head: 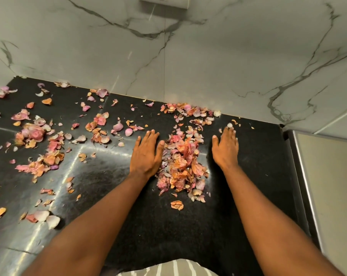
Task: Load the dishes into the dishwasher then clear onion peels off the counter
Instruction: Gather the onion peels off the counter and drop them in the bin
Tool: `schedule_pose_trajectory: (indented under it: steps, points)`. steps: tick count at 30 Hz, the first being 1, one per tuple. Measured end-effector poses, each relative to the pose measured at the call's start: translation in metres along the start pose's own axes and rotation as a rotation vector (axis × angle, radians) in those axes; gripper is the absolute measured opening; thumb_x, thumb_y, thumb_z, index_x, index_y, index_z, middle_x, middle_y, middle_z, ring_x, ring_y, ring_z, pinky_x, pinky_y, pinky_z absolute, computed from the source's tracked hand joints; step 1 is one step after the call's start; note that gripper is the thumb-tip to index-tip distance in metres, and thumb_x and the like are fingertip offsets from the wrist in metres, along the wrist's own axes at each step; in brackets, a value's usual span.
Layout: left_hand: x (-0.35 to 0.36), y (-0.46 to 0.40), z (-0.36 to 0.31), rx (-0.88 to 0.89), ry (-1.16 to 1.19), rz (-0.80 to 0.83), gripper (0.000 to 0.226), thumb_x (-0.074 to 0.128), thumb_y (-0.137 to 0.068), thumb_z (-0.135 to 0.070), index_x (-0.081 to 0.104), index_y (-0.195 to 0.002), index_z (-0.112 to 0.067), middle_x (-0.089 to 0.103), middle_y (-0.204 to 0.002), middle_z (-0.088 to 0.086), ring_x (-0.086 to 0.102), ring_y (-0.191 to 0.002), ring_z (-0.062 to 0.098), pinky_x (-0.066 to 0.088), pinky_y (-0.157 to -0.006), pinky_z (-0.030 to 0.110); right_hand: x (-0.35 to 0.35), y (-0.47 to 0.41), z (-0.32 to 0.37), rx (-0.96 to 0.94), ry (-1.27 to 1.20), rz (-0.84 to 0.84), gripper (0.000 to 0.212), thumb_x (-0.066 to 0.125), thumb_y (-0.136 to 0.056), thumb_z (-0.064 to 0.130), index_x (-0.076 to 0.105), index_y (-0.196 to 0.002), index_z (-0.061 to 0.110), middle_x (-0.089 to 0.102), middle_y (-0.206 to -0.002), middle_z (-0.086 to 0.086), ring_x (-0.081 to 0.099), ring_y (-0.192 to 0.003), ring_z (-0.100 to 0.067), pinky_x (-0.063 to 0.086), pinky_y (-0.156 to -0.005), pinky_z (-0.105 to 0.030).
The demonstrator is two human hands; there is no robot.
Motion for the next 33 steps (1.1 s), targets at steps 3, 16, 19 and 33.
schedule_pose_trajectory:
  steps: [3,16,19,33]
  points:
    - [-0.011,0.005,-0.006,-0.046,0.106,-0.042,0.060,0.021,-0.109,-0.056,0.045,-0.155,-0.025,0.043,-0.162,0.002,0.031,-0.152,0.016,0.017,-0.129,0.038,0.016,0.010,0.027,-0.217,-0.062,0.092,0.060,0.030,-0.113,0.037,0.013,-0.166,0.016,0.012,-0.173,-0.009,0.010,-0.160,-0.023,0.010,-0.131,-0.047]
    - [-0.006,0.003,-0.003,0.025,0.105,0.060,0.067,0.024,-0.106,-0.064,0.023,-0.163,-0.028,0.028,-0.169,-0.002,0.028,-0.154,0.015,0.026,-0.122,0.044,0.018,0.037,0.068,-0.215,-0.475,0.151,0.054,0.034,-0.111,0.049,0.037,-0.160,0.027,0.033,-0.167,0.005,0.027,-0.153,-0.010,0.022,-0.127,-0.040]
    - [0.001,-0.010,-0.010,0.038,0.043,0.137,0.079,0.017,-0.103,-0.071,0.011,-0.166,-0.022,0.011,-0.173,0.000,0.011,-0.159,0.015,0.013,-0.125,0.043,0.034,0.019,0.083,-0.323,-0.301,0.295,0.065,0.026,-0.107,0.057,0.026,-0.164,0.025,0.024,-0.171,0.000,0.018,-0.157,-0.015,0.013,-0.130,-0.051]
    - [0.010,0.046,-0.037,0.319,0.224,0.180,0.041,0.035,-0.109,-0.042,0.057,-0.139,-0.027,0.063,-0.136,-0.003,0.054,-0.127,0.015,0.045,-0.108,0.036,0.028,0.098,0.037,-0.502,-0.414,0.187,0.036,0.041,-0.109,0.041,0.073,-0.117,0.025,0.069,-0.116,0.011,0.059,-0.114,-0.010,0.046,-0.102,-0.038]
Point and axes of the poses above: each hand's wrist, its own y-axis away from the middle knuckle, its own x-axis out of the palm, z = x × y, the point moved 3 cm from there along -y, towards the middle knuckle
